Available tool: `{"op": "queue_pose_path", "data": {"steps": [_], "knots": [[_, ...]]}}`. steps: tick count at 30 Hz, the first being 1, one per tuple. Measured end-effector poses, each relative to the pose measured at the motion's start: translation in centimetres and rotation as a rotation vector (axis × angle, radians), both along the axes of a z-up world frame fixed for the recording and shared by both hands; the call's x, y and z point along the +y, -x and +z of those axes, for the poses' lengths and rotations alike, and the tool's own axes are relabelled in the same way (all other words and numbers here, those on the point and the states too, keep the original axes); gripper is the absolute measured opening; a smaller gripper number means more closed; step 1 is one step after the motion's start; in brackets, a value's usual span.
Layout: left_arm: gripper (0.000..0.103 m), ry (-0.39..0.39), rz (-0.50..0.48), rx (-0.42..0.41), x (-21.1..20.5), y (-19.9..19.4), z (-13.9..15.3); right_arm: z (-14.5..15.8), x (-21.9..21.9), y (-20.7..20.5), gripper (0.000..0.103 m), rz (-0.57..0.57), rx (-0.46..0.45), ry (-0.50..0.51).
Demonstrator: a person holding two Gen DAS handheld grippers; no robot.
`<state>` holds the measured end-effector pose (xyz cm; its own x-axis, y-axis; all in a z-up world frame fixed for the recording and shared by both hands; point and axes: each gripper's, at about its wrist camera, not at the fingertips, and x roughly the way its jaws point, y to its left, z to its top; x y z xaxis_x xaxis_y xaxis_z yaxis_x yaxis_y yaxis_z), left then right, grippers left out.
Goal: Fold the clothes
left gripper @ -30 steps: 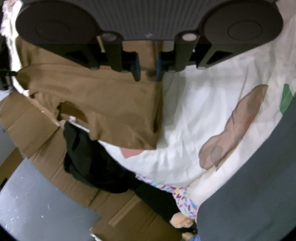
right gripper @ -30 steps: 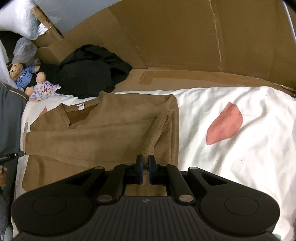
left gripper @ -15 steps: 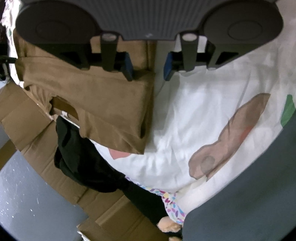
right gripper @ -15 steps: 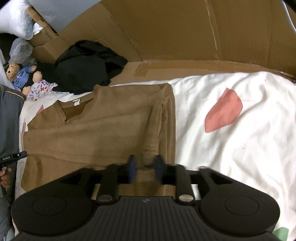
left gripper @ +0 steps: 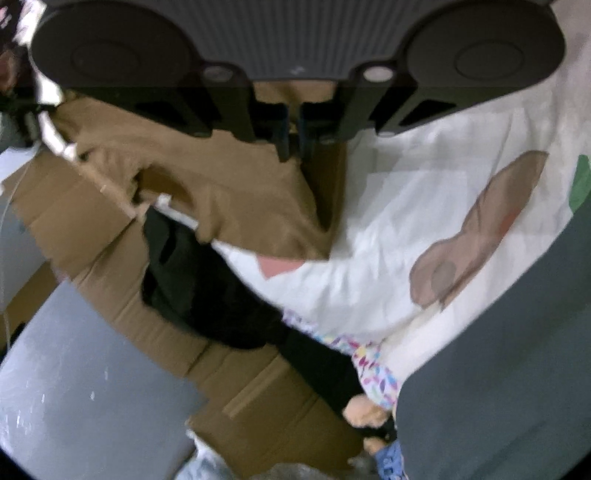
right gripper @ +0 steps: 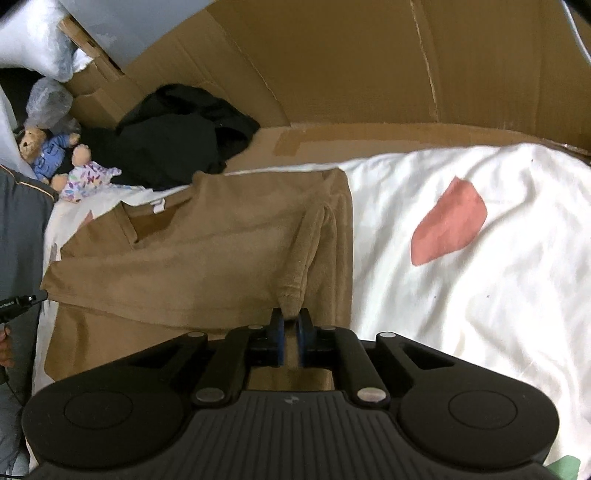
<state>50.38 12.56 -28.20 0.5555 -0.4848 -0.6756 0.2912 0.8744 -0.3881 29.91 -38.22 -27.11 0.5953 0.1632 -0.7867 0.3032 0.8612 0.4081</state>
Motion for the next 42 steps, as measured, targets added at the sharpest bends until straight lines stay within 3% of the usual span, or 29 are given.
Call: {"op": "queue_pose_path", "data": {"steps": [7,16,28,35,38,42], "knots": [[0.004,0.164,0.078,-0.021,0.2,-1.3,1.7,2.3,-1.6,-0.1,0.004,-0.055,-0.092,-0.075],[0.004,0.228,0.169,-0.031,-0.6,-4.7,1.8,2.8,-3.4,-2.6,0.003,-0.092,-0.118,-0.078],[0.004,0.163,0.284,0.003,-1.9,-10.1,-0.2,-0.8,-5.4,-8.8,0.003,-0.138,-0.082,-0.073],[0.004,0.110,0.299,0.008,-2.4,-11.8,-1.0,-2.7,-6.7,-11.3,0.003,-0.166,-0.066,-0.062],[0.007,0.118,0.310,0.006,-2.3,-11.9,-0.9,-3.1,-7.0,-11.6,0.004,-0.167,-0.081,-0.060],[0.012,0.070,0.311,-0.041,-2.1,-11.4,0.2,-3.0,-7.4,-10.8,0.010,-0.197,-0.109,-0.068]]}}
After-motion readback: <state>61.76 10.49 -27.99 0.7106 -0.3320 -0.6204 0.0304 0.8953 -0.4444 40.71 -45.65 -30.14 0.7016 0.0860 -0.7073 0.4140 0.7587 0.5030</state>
